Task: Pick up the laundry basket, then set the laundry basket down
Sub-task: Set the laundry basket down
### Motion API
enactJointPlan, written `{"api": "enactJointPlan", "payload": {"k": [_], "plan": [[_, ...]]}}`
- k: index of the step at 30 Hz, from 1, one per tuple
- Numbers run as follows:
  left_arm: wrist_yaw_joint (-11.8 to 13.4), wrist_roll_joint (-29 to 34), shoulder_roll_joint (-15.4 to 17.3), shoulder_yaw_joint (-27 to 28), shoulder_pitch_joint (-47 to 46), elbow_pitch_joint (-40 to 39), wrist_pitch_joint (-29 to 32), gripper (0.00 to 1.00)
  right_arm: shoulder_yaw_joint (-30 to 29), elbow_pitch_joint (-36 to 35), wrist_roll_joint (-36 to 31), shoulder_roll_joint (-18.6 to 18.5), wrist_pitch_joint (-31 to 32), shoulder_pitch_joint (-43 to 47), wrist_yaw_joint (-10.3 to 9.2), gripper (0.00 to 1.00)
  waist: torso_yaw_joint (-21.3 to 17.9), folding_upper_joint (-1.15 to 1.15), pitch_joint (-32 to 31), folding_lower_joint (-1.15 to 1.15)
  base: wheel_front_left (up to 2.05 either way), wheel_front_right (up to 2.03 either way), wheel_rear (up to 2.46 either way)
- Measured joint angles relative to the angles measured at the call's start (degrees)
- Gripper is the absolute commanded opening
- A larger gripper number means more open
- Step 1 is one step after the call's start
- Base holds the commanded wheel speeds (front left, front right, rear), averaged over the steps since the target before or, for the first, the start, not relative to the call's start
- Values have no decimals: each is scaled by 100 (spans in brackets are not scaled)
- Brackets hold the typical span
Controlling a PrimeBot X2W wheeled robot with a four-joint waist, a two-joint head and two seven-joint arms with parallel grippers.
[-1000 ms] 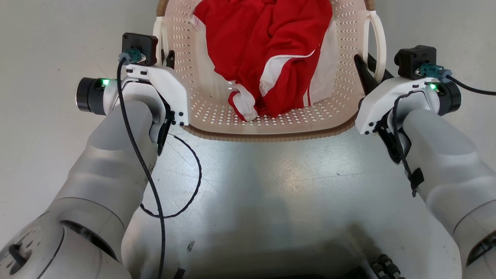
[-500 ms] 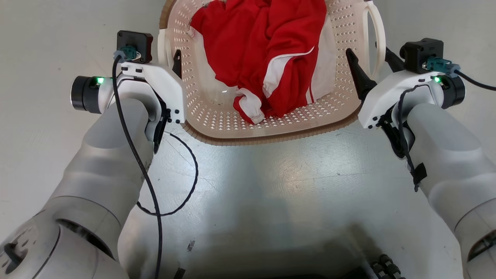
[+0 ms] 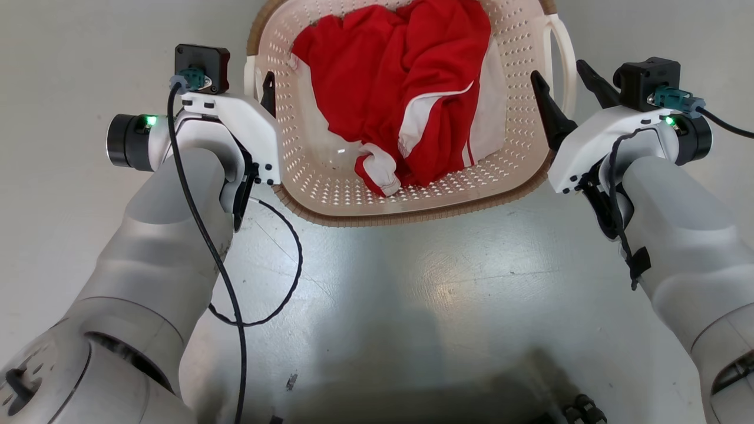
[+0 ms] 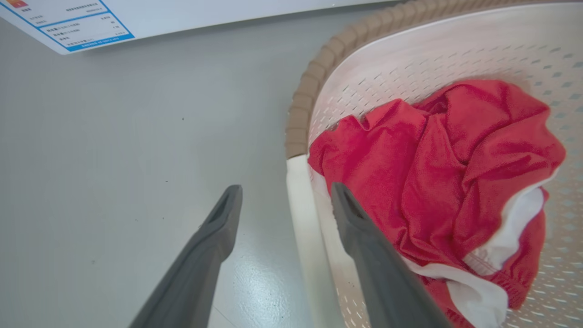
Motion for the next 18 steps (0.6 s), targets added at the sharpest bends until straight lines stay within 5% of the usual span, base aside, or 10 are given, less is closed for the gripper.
{"api": "enactJointPlan", "payload": {"k": [18], "plan": [[-38, -243, 11, 443, 656, -310, -169, 100, -739, -614, -890, -56, -5, 593, 0, 100, -5, 0, -1027, 0, 0, 0, 0]]}}
